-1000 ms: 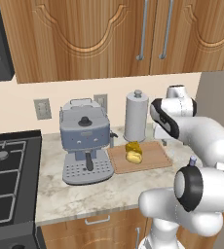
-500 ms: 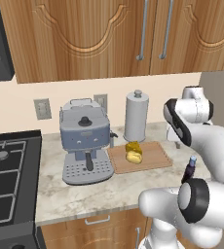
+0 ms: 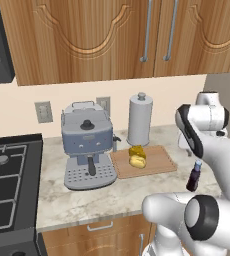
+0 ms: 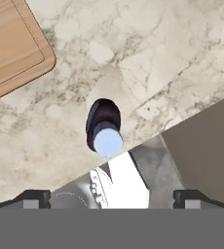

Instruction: Retrieve the reheated potato from the microwave, then place the potato, cheese, and condiment on the cutting board.

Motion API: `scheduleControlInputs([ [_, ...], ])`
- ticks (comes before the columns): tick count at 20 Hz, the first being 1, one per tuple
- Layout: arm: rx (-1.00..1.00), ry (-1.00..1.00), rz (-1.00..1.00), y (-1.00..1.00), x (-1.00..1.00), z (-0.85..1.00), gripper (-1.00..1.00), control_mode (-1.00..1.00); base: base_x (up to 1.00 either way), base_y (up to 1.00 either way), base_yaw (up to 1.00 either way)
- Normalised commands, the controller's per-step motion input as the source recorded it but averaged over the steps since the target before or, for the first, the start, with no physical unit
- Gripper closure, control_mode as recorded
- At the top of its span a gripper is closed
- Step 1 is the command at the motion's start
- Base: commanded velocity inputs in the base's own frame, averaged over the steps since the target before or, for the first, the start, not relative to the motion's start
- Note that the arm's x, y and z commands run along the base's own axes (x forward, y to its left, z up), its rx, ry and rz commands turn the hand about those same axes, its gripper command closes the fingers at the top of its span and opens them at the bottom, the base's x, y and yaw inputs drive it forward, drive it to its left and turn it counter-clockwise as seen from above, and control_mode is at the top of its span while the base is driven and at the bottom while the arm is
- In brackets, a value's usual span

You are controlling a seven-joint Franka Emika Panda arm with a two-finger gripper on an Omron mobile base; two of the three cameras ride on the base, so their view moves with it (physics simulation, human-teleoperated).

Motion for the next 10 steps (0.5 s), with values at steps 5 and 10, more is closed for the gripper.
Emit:
scheduleControlInputs([
  [5, 0.0, -0.08, -0.04, -0.03, -0.01, -0.12, -1.0, -1.0, 0.0, 0.0, 0.0],
  [10, 0.0, -0.14, -0.01, 0.0, 0.01, -0.12, -1.0, -1.0, 0.0, 0.0, 0.0],
])
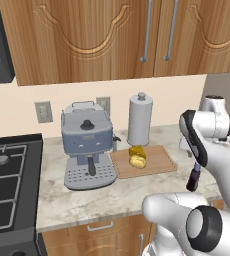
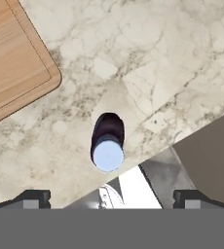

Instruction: Retrieve the reheated potato from the microwave, then place the potato, cheese, and condiment on the cutting board.

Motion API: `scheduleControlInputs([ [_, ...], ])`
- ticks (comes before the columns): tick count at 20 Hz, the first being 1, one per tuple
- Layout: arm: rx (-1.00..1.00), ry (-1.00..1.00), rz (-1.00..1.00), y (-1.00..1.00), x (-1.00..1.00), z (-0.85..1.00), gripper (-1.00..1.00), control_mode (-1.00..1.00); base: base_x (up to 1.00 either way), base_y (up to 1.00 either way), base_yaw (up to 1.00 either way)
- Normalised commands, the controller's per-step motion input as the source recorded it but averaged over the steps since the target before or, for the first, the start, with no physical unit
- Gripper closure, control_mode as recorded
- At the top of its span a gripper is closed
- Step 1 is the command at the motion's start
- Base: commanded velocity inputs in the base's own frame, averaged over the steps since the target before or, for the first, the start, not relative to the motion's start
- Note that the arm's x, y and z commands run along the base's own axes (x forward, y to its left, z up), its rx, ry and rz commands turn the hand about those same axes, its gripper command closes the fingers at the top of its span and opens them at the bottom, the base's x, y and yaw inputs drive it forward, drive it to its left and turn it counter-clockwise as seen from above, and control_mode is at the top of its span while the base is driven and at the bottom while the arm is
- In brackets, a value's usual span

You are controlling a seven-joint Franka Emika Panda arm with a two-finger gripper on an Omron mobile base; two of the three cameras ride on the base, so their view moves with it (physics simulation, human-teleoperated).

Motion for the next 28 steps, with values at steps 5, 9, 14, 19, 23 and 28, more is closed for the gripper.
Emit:
scheduleControlInputs([
  [5, 0.0, -0.09, 0.0, -0.01, 0.0, -0.15, -1.0, -1.0, 0.0, 0.0, 0.0],
  [9, 0.0, -0.04, 0.0, 0.0, 0.08, -0.12, -1.0, -1.0, 0.0, 0.0, 0.0],
  [14, 0.0, 0.0, 0.0, 0.0, 0.1, -0.1, -1.0, -1.0, 0.0, 0.0, 0.0],
  [19, 0.0, 0.0, 0.0, -0.05, 0.12, -0.17, -1.0, -1.0, 0.0, 0.0, 0.0],
  [23, 0.0, 0.0, 0.0, -0.04, 0.1, -0.14, -1.0, -1.0, 0.0, 0.0, 0.0],
  [28, 0.0, 0.0, 0.0, 0.0, -0.01, -0.03, -1.0, -1.0, 0.0, 0.0, 0.0],
])
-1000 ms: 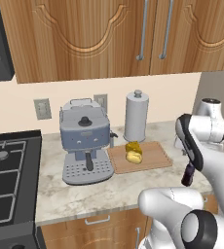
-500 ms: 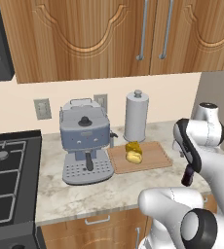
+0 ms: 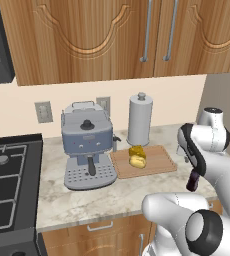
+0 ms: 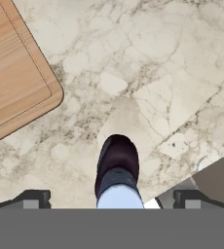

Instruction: Retrieve the reheated potato from the microwave, then place the potato, cheese, and condiment on the cutting board.

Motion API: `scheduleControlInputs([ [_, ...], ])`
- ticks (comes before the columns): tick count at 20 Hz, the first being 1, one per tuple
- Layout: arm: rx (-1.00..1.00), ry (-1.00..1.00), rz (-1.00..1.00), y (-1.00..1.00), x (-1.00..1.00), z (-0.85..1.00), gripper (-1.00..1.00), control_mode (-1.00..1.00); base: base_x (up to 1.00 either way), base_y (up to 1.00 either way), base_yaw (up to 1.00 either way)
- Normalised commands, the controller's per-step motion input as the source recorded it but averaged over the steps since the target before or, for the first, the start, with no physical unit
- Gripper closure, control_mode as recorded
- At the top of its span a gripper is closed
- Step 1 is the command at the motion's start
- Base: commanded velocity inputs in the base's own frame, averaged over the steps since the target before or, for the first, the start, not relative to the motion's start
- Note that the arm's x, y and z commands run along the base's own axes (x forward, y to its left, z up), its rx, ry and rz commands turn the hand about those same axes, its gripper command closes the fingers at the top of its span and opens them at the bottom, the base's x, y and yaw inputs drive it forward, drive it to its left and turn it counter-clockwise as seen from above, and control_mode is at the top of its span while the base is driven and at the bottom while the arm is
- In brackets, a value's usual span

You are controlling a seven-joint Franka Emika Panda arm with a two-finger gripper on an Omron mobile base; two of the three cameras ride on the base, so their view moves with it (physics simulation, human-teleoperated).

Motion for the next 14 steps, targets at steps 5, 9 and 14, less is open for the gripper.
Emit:
scheduleControlInputs([
  [5, 0.0, 0.0, 0.0, -0.06, -0.02, -0.01, -1.0, -1.0, 0.0, 0.0, 0.0],
  [9, -0.01, 0.0, 0.0, -0.01, -0.01, -0.09, -1.0, -1.0, 0.0, 0.0, 0.0],
  [14, 0.0, 0.0, 0.0, 0.0, -0.03, -0.11, -1.0, -1.0, 0.0, 0.0, 0.0],
])
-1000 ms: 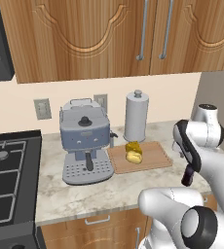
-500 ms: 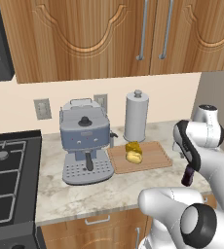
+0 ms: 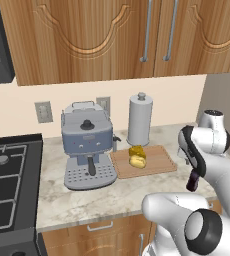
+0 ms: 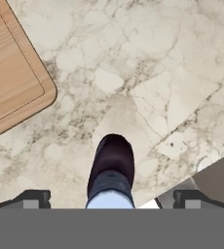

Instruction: Retrieve the reheated potato from the microwave, then place the potato, cheese, and condiment on the cutting board.

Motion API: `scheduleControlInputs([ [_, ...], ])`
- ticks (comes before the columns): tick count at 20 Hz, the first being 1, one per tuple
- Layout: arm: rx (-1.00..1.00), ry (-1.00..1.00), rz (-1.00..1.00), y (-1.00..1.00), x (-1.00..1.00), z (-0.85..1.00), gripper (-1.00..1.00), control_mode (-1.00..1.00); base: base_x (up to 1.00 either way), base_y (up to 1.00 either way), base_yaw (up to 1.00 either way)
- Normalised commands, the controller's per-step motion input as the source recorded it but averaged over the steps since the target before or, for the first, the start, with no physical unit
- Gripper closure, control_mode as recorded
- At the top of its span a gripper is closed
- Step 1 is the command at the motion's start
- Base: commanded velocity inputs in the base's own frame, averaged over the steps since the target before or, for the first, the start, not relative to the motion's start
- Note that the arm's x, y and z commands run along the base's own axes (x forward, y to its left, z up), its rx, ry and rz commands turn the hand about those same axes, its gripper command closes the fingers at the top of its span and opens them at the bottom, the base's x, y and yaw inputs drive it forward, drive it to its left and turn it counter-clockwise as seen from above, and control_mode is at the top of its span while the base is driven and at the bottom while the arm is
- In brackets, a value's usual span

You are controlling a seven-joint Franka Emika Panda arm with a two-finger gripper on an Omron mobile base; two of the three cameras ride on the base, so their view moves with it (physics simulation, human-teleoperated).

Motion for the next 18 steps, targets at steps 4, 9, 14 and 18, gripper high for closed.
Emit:
scheduleControlInputs([
  [4, 0.0, 0.0, 0.0, 0.0, -0.06, -0.06, -1.0, -1.0, 0.0, 0.0, 0.0],
  [9, 0.0, 0.0, -0.01, 0.0, -0.02, -0.05, 1.0, -1.0, 0.0, 0.0, 0.0],
  [14, 0.0, 0.0, -0.02, 0.0, 0.0, -0.02, 1.0, -1.0, 0.0, 0.0, 0.0],
  [18, 0.0, 0.0, -0.02, 0.0, 0.0, -0.01, 1.0, -1.0, 0.0, 0.0, 0.0],
])
